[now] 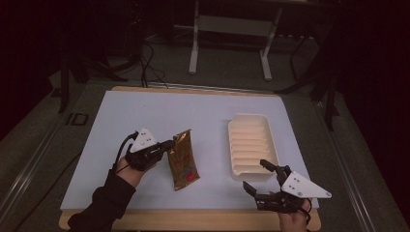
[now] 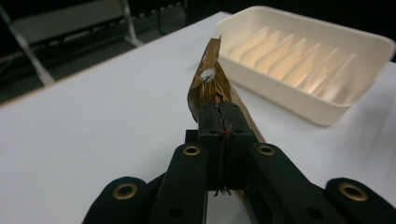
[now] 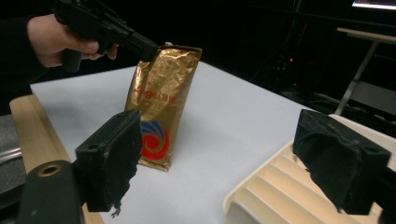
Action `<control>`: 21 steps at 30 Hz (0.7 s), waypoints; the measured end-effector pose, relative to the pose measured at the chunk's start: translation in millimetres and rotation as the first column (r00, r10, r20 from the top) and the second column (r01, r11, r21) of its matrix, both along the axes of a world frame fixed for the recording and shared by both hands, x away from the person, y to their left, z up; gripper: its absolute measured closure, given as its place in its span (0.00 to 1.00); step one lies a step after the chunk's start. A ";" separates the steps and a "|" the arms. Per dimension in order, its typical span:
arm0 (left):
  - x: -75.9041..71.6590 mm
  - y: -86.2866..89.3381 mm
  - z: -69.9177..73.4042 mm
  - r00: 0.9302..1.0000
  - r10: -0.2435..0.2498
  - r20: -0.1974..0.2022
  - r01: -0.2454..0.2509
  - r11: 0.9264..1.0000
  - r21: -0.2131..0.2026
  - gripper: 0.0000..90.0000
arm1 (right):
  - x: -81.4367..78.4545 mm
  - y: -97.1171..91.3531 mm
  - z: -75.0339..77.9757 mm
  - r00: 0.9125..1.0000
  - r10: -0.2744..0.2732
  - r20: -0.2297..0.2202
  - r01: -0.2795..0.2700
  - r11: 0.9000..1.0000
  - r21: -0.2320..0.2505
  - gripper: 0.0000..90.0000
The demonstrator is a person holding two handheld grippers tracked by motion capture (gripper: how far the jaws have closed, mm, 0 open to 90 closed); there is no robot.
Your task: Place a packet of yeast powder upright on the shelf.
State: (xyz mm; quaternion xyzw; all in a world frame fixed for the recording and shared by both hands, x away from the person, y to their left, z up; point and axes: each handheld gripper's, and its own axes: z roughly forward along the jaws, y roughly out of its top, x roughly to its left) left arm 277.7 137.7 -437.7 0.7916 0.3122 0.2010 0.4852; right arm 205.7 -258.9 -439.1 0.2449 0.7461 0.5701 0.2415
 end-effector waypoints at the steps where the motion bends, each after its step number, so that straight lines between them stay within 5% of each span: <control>1: 0.0 0.0 0.0 1.000 0.000 0.000 0.000 1.000 0.000 0.99 | 0.0 0.0 0.0 1.000 0.000 0.000 0.000 1.000 0.000 0.16; 6: -9.6 -8.4 21.2 0.996 -0.061 0.060 0.062 0.998 -0.005 0.99 | 3.0 -0.8 5.6 1.000 -0.013 0.007 0.014 0.999 -0.032 0.14; 12: -13.2 -7.4 34.8 0.991 -0.119 0.069 0.121 0.992 -0.029 0.99 | 8.5 0.5 15.9 0.999 0.039 -0.008 -0.039 0.998 -0.050 0.16; 16: -15.7 -8.6 40.5 0.976 -0.208 0.064 0.211 0.976 -0.049 0.99 | 14.3 -0.3 22.5 0.992 0.123 -0.020 -0.124 0.992 -0.009 0.17; 21: -20.6 -13.0 45.1 0.949 -0.304 0.079 0.310 0.948 -0.077 0.99 | 23.6 5.2 29.8 0.974 0.224 -0.031 -0.225 0.973 -0.044 0.17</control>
